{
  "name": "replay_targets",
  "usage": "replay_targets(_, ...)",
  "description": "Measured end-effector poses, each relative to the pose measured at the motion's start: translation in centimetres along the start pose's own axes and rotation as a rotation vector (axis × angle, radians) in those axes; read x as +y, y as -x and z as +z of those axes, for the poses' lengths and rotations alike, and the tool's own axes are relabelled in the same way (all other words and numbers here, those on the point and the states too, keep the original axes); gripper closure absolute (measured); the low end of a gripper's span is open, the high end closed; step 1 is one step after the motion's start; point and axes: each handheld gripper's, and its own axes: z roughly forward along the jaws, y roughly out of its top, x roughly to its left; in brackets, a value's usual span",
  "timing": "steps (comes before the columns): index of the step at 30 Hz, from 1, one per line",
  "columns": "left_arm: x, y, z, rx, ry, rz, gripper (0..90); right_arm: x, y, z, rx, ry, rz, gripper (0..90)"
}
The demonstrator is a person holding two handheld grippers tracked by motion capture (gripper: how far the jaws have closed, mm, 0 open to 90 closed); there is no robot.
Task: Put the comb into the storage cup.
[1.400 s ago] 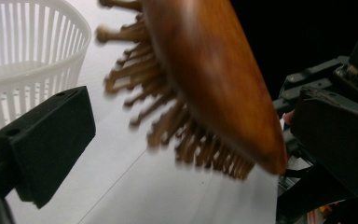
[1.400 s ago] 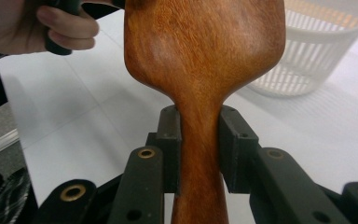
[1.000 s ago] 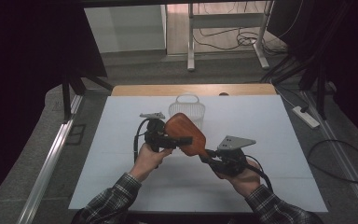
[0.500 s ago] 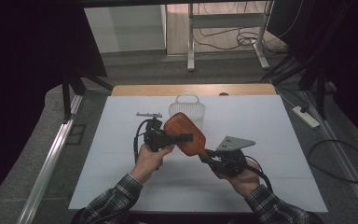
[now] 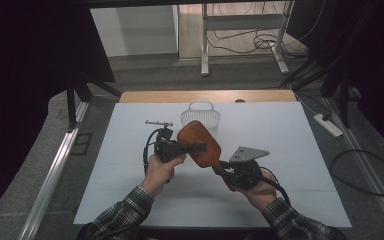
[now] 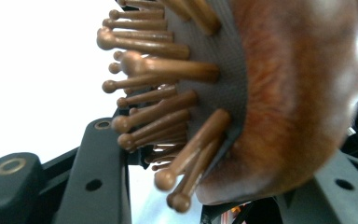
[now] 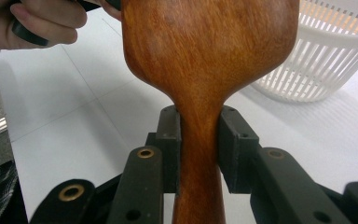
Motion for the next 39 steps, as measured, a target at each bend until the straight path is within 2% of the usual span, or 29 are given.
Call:
replay_targets(3,0.1,0.4,0.0,0.017,-0.009,0.027,54.0,0.1,0.0,0.0,0.001,-0.003,-0.010,70.0)
replay_targets(7,0.2,0.5,0.0,0.041,-0.011,0.048,53.8,0.1,0.0,0.0,0.008,-0.011,-0.011,63.4)
replay_targets(13,0.2,0.6,-0.2,0.056,-0.006,0.053,53.6,0.1,-0.1,0.2,0.001,-0.031,-0.025,52.9)
replay_targets(18,0.4,0.8,-0.4,0.069,-0.002,0.073,53.4,0.2,0.0,0.3,0.005,-0.046,-0.023,45.7)
replay_targets(19,0.4,0.9,-0.5,0.071,0.001,0.074,53.3,0.2,0.2,0.4,0.012,-0.056,-0.009,41.2)
replay_targets(23,0.5,1.1,-0.7,0.093,0.002,0.094,53.2,0.1,0.5,0.4,0.036,-0.057,0.014,34.5)
replay_targets(29,0.6,1.3,-0.9,0.115,0.001,0.110,53.0,0.0,0.9,0.5,0.073,-0.083,0.048,30.1)
replay_targets(35,0.8,1.5,-1.1,0.148,-0.008,0.143,52.8,-0.2,1.2,0.3,0.062,-0.105,0.050,22.7)
replay_targets(39,0.8,1.7,-1.2,0.169,-0.016,0.157,52.7,-0.2,1.5,0.3,0.079,-0.120,0.084,18.9)
